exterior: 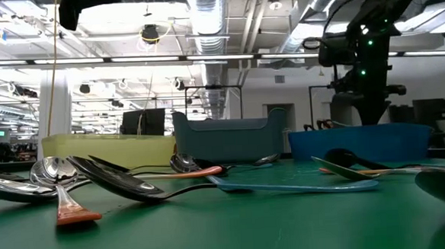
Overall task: Sort silverware by color (type)
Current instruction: Put the blue spoon into the blue bin, then put the orange spoon into the yellow bin
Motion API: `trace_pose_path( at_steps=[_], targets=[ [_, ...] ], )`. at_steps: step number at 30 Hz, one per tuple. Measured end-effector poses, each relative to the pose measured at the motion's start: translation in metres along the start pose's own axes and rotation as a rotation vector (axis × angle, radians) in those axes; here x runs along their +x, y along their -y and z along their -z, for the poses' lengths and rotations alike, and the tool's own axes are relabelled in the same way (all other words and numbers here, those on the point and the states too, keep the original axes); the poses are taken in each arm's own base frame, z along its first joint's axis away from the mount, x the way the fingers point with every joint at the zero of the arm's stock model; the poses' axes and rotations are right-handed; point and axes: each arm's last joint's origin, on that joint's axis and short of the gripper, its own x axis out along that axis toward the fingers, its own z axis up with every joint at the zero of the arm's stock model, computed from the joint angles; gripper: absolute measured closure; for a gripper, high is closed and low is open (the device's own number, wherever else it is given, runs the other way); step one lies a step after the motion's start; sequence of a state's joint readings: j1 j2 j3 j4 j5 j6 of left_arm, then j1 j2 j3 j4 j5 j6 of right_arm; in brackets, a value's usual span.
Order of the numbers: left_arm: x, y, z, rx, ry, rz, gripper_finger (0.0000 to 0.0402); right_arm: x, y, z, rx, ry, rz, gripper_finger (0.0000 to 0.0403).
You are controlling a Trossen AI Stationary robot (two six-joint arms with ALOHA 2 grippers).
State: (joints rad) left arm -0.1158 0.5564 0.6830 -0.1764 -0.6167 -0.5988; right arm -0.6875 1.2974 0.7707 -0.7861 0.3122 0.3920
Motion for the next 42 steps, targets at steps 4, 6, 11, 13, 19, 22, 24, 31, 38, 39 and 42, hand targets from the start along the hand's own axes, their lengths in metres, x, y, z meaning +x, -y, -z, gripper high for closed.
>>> trace_pose_path(
  at_steps=[4, 6, 11, 13, 19, 22, 24, 31, 38, 39, 42],
  targets=[
    [0.000, 0.000, 0.000, 0.000, 0.000, 0.000, 0.0226, 0.003, 0.003, -0.001, 0.020, -0.003, -0.007, 0.0386],
    [0.000, 0.000, 0.000, 0.000, 0.000, 0.000, 0.0226, 0.003, 0.004, -0.002, 0.029, -0.002, -0.016, 0.0376],
    [0.000, 0.000, 0.000, 0.000, 0.000, 0.000, 0.0226, 0.003, 0.005, -0.002, 0.030, -0.004, -0.018, 0.0343],
    [0.000, 0.000, 0.000, 0.000, 0.000, 0.000, 0.0226, 0.003, 0.004, -0.002, 0.030, -0.006, -0.018, 0.0335],
    [0.000, 0.000, 0.000, 0.000, 0.000, 0.000, 0.0226, 0.003, 0.002, -0.003, 0.008, -0.002, -0.074, 0.0330],
    [0.000, 0.000, 0.000, 0.002, -0.002, -0.002, 0.0226, 0.001, 0.001, -0.005, -0.008, -0.004, -0.108, 0.0330],
    [0.000, -0.001, 0.001, 0.006, -0.007, -0.005, 0.0226, -0.004, 0.000, -0.010, -0.019, 0.012, -0.132, 0.0330],
    [0.000, -0.001, 0.002, -0.004, -0.018, -0.012, 0.0226, -0.036, -0.007, -0.035, -0.058, 0.110, -0.232, 0.0329],
    [0.000, -0.001, 0.002, -0.010, -0.022, -0.011, 0.0226, -0.076, -0.023, -0.052, -0.155, 0.231, -0.341, 0.0329],
    [0.000, -0.002, 0.003, -0.015, -0.024, -0.012, 0.0226, -0.081, -0.027, -0.053, -0.182, 0.237, -0.380, 0.0329],
    [0.000, -0.002, 0.003, -0.025, -0.031, -0.018, 0.0226, -0.094, -0.043, -0.048, -0.296, 0.248, -0.492, 0.0329]
  ],
)
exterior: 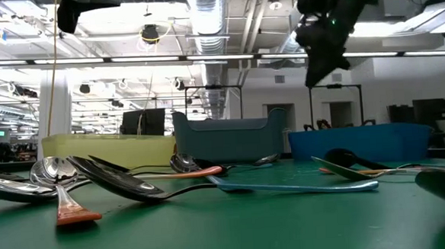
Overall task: Sort silverware by color (type)
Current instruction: Put the orange spoon into the yellow bin
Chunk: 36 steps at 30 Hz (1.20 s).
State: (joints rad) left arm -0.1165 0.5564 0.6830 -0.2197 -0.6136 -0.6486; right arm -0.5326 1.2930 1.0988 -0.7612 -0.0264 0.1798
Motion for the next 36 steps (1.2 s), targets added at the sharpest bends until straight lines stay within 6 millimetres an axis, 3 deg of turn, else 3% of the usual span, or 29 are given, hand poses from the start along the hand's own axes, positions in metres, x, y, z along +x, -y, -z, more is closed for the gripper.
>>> trace_pose_path(
  at_steps=[8, 16, 22, 29, 36],
  targets=[
    [0.000, 0.000, 0.000, -0.002, -0.004, 0.002, 0.0226, -0.004, -0.066, 0.020, -0.224, -0.077, -0.267, 0.0316],
    [0.000, 0.000, 0.000, -0.002, -0.001, -0.001, 0.0226, -0.016, -0.113, 0.060, -0.223, -0.274, -0.321, 0.0235],
    [0.000, 0.000, 0.000, 0.005, -0.001, -0.001, 0.0226, -0.019, -0.136, 0.095, -0.214, -0.349, -0.271, 0.0201],
    [0.000, 0.000, 0.000, 0.008, -0.005, 0.004, 0.0226, -0.014, -0.154, 0.134, -0.173, -0.358, -0.240, 0.0206],
    [0.000, 0.000, 0.000, 0.007, -0.004, 0.004, 0.0226, -0.014, -0.168, 0.158, -0.186, -0.345, -0.304, 0.0208]
  ],
)
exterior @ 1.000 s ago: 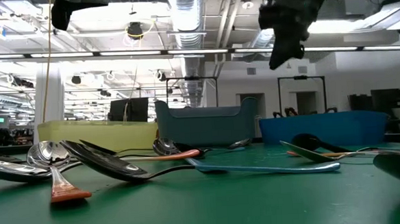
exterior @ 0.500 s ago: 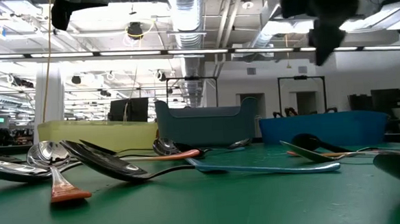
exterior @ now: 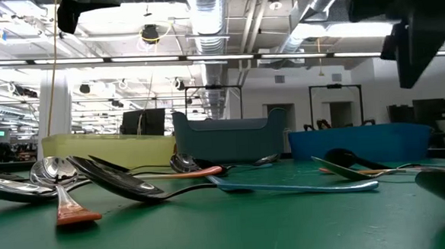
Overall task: Sort silverware by color (type)
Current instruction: Put the orange spoon into the yellow bin
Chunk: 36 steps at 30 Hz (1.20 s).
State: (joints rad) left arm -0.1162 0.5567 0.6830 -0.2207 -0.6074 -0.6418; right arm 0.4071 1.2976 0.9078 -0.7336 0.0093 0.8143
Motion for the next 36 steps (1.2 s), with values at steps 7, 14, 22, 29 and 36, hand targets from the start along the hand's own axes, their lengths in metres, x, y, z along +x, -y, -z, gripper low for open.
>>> trace_pose_path(
  at_steps=[7, 14, 22, 29, 36],
  targets=[
    [0.000, 0.000, 0.000, -0.008, 0.000, 0.000, 0.0226, 0.013, -0.009, 0.014, -0.053, 0.080, -0.036, 0.0209],
    [0.000, 0.000, 0.000, -0.019, -0.003, -0.003, 0.0226, 0.014, -0.012, 0.018, -0.073, 0.085, -0.043, 0.0209],
    [0.004, 0.001, 0.004, -0.009, -0.017, -0.017, 0.0226, 0.013, -0.021, 0.025, -0.204, 0.093, -0.080, 0.0209],
    [0.013, 0.003, 0.011, -0.006, -0.050, -0.043, 0.0226, 0.014, -0.026, 0.035, -0.293, 0.079, -0.090, 0.0209],
    [0.018, 0.004, 0.016, -0.025, -0.071, -0.051, 0.0226, 0.027, -0.016, 0.041, -0.286, 0.079, -0.088, 0.0209]
  ],
)
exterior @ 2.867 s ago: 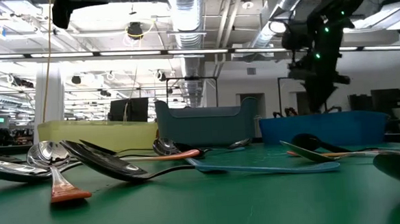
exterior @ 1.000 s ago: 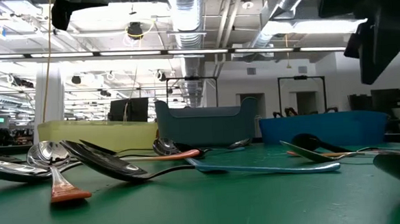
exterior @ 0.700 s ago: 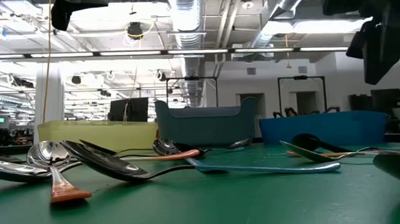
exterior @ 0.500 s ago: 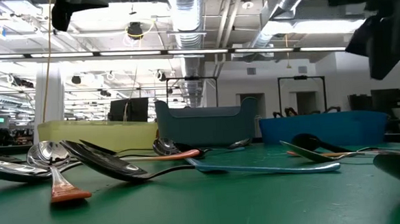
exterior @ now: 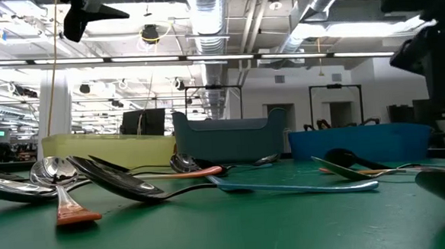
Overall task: Sort silverware by color (type)
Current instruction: Put the orange spoon into the yellow bin
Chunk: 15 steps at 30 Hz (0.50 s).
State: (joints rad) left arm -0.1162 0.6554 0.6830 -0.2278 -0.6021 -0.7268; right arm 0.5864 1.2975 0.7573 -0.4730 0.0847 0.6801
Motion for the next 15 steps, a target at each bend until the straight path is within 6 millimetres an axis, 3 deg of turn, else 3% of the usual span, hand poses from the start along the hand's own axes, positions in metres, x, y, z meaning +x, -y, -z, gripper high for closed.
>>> trace_pose_path(
  at_steps=[15],
  targets=[
    [0.000, 0.000, 0.000, 0.001, -0.010, 0.012, 0.0226, 0.020, 0.011, 0.014, 0.004, 0.069, -0.069, 0.0209]
  ],
)
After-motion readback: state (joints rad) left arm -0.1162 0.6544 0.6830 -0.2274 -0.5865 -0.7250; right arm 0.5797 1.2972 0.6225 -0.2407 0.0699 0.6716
